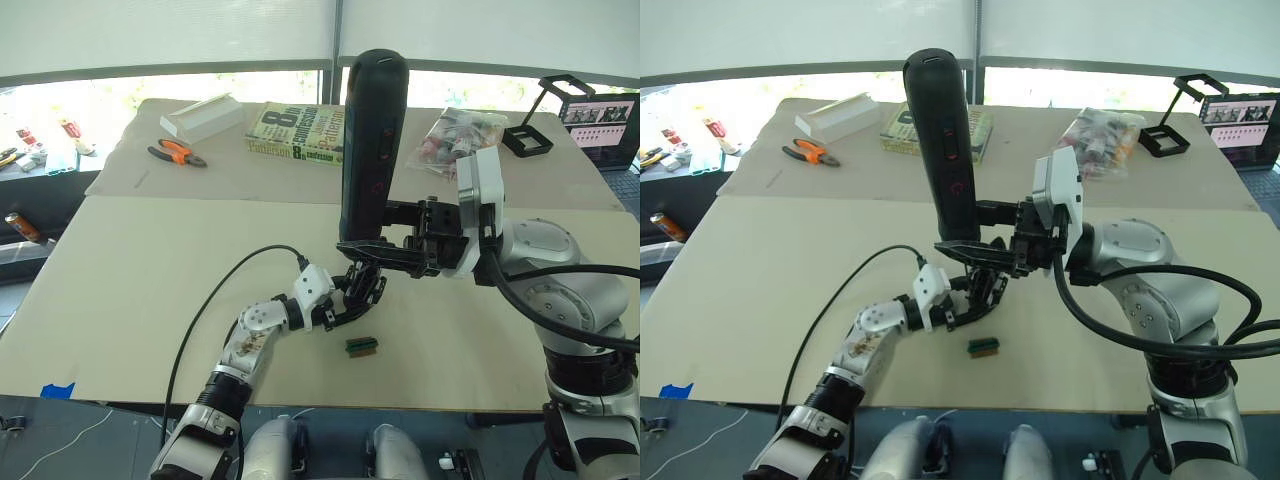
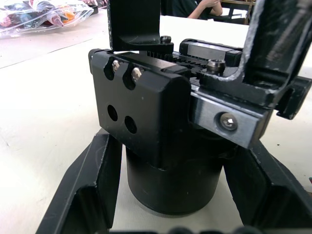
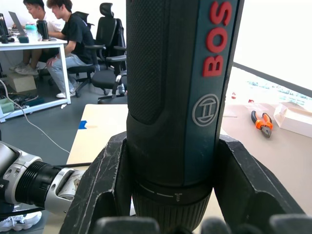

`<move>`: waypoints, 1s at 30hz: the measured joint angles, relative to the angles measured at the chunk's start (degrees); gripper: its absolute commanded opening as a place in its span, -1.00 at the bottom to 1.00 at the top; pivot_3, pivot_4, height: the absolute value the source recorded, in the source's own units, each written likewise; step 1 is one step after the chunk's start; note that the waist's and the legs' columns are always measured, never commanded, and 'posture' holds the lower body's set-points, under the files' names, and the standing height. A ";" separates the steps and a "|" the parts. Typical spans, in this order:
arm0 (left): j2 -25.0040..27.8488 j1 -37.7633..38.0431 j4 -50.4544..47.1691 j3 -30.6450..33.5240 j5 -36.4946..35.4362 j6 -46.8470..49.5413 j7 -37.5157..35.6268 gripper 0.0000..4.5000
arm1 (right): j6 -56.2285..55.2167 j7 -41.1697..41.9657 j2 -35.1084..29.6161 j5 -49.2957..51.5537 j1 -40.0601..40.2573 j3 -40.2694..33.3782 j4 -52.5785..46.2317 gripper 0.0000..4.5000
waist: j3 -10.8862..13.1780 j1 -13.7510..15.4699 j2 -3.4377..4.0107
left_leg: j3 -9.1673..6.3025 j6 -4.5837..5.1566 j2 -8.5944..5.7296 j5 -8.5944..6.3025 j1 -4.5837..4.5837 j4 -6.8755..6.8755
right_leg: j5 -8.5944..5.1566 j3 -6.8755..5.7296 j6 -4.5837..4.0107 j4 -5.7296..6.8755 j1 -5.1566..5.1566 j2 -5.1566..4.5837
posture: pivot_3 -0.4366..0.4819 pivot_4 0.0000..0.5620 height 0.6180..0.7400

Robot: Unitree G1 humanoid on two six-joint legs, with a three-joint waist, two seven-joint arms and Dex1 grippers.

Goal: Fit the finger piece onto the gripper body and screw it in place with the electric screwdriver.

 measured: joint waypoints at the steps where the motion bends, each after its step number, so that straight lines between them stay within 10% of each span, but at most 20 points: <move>1: 0.00 0.00 0.00 0.00 0.00 0.00 0.00 0.11 | 0.00 0.00 -0.05 0.00 0.00 0.00 0.00 -0.15 | 0.00 0.00 0.00 | 0.00 0.00 0.00 0.00 0.00 0.00 | 0.00 0.00 0.00 0.00 0.00 0.00 | -0.05 -0.47 1.00; 30: -0.26 0.03 -0.03 0.00 0.00 0.03 0.01 0.11 | 2.10 -0.09 -0.18 -1.12 0.03 0.01 0.01 -0.15 | 0.00 0.00 0.00 | 0.00 0.00 0.00 0.00 0.00 0.00 | 0.00 0.00 0.00 -0.01 0.00 0.00 | -0.05 -0.47 1.00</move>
